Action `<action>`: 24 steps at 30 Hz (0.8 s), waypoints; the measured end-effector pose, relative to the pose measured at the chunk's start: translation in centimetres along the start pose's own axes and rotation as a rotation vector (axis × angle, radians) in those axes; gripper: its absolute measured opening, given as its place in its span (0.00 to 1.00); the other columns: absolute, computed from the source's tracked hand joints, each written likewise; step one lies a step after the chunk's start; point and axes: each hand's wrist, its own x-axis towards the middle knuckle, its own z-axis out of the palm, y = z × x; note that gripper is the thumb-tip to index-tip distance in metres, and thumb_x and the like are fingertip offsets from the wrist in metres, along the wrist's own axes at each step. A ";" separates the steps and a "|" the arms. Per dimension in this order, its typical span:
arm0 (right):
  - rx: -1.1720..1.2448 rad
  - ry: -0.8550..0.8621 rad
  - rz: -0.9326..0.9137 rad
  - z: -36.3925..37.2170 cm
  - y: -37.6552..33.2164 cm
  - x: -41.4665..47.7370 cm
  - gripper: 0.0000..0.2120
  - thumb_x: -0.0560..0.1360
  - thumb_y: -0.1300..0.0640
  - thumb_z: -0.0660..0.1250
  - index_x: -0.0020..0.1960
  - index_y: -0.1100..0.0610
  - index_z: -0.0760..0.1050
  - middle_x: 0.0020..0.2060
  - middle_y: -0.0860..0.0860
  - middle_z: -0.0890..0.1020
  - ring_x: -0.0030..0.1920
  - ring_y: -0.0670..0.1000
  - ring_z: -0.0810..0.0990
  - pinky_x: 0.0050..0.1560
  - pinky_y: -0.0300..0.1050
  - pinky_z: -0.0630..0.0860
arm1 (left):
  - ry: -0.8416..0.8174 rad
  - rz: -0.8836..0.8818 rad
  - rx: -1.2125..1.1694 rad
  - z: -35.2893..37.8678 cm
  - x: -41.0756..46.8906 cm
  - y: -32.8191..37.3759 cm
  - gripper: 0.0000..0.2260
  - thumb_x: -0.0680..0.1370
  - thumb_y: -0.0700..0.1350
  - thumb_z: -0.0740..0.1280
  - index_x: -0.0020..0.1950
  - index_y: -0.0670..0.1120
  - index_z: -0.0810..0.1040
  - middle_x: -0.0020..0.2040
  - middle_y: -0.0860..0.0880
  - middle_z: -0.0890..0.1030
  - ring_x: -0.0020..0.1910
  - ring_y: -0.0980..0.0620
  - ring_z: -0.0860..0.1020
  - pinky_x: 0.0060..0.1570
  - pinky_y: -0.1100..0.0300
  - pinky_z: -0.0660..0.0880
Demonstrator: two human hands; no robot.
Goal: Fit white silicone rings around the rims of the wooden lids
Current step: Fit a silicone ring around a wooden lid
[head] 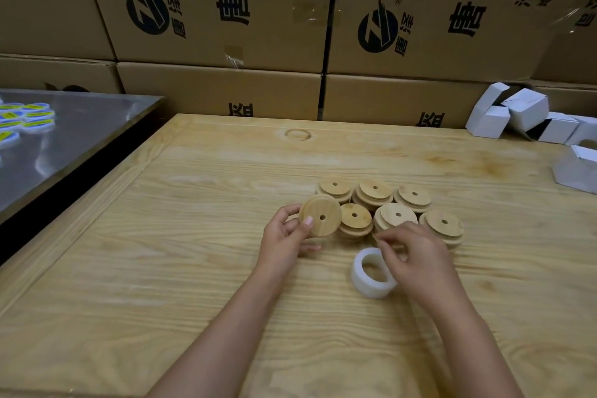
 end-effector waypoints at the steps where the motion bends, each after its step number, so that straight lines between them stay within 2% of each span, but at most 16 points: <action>1: -0.024 -0.033 0.008 0.1 0.2 0.0 0.06 0.73 0.59 0.69 0.49 0.54 0.82 0.42 0.45 0.79 0.48 0.49 0.76 0.48 0.46 0.73 | 0.002 0.000 0.000 0.0 0.0 0.0 0.08 0.77 0.34 0.63 0.55 0.43 0.72 0.37 0.49 0.83 0.36 0.57 0.82 0.33 0.58 0.81; 4: -0.109 -0.083 0.035 0.7 0.4 -0.1 0.09 0.74 0.56 0.68 0.54 0.52 0.80 0.47 0.46 0.78 0.53 0.49 0.74 0.50 0.44 0.72 | 0.000 -0.004 0.003 0.0 -0.2 0.1 0.09 0.77 0.34 0.63 0.56 0.42 0.72 0.39 0.46 0.82 0.36 0.56 0.82 0.33 0.58 0.81; 7: -0.151 -0.086 0.019 1.0 0.3 -0.2 0.08 0.75 0.56 0.67 0.52 0.52 0.81 0.45 0.46 0.77 0.53 0.48 0.73 0.48 0.44 0.72 | 0.003 -0.016 0.011 0.0 -0.2 0.1 0.10 0.77 0.34 0.63 0.58 0.39 0.71 0.41 0.44 0.82 0.37 0.54 0.82 0.34 0.56 0.81; 10: -0.213 -0.091 0.000 1.1 0.2 -0.2 0.06 0.74 0.57 0.67 0.48 0.52 0.82 0.44 0.47 0.77 0.50 0.49 0.73 0.43 0.45 0.73 | 0.008 -0.032 -0.012 0.0 -0.3 0.2 0.10 0.77 0.34 0.63 0.59 0.38 0.71 0.42 0.42 0.82 0.37 0.53 0.82 0.34 0.56 0.81; 14: -0.259 -0.010 -0.091 1.0 -0.4 -0.5 0.03 0.69 0.65 0.72 0.40 0.58 0.81 0.38 0.50 0.78 0.41 0.54 0.76 0.31 0.45 0.71 | -0.001 -0.040 -0.044 -0.1 -0.4 0.4 0.10 0.77 0.33 0.63 0.58 0.37 0.70 0.41 0.41 0.81 0.36 0.53 0.82 0.34 0.56 0.81; 16: -0.247 0.053 -0.137 0.9 -0.5 -0.4 0.05 0.67 0.68 0.73 0.38 0.59 0.79 0.37 0.51 0.78 0.39 0.55 0.75 0.31 0.44 0.69 | -0.003 -0.043 -0.053 -0.1 -0.4 0.4 0.10 0.77 0.32 0.63 0.58 0.37 0.70 0.40 0.42 0.81 0.35 0.54 0.82 0.33 0.55 0.81; 19: -0.081 0.109 -0.122 0.6 -0.6 -0.1 0.06 0.71 0.68 0.69 0.41 0.58 0.77 0.39 0.48 0.78 0.42 0.51 0.71 0.42 0.38 0.65 | -0.004 -0.048 -0.070 -0.1 -0.5 0.5 0.10 0.77 0.33 0.63 0.58 0.37 0.71 0.43 0.39 0.81 0.37 0.50 0.82 0.35 0.55 0.81; 22: 0.187 0.132 -0.038 0.4 -1.6 0.0 0.09 0.75 0.65 0.65 0.42 0.51 0.74 0.39 0.42 0.76 0.46 0.42 0.69 0.45 0.33 0.65 | -0.010 -0.038 -0.077 -0.3 -0.5 0.4 0.08 0.76 0.33 0.64 0.55 0.39 0.73 0.43 0.41 0.83 0.40 0.49 0.83 0.37 0.55 0.81; 24: 0.338 0.129 0.014 0.5 -2.7 0.4 0.10 0.75 0.61 0.65 0.42 0.47 0.73 0.40 0.39 0.77 0.47 0.41 0.72 0.44 0.33 0.66 | -0.021 -0.038 -0.102 -0.4 -0.4 0.4 0.08 0.76 0.34 0.65 0.53 0.40 0.75 0.43 0.42 0.84 0.42 0.48 0.83 0.38 0.56 0.81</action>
